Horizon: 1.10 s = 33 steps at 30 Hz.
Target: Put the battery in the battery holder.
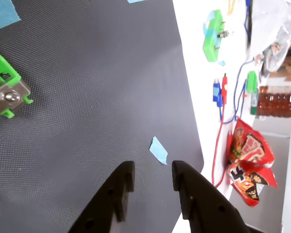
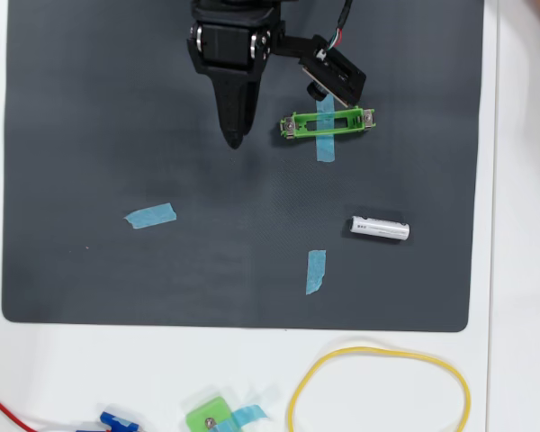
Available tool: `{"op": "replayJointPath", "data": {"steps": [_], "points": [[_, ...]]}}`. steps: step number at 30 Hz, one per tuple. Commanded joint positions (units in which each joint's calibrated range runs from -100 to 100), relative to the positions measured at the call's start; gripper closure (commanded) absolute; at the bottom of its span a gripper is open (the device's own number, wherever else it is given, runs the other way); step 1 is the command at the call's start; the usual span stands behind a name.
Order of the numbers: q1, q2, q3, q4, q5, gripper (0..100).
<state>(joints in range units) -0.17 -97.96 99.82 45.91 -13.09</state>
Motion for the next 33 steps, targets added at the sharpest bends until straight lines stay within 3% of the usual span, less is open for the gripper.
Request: {"op": "replayJointPath", "data": {"steps": [1, 33], "points": [[11.22, -1.44, 0.18, 2.95, 9.70, 100], [11.12, -1.44, 0.18, 2.61, 10.01, 100]]}}
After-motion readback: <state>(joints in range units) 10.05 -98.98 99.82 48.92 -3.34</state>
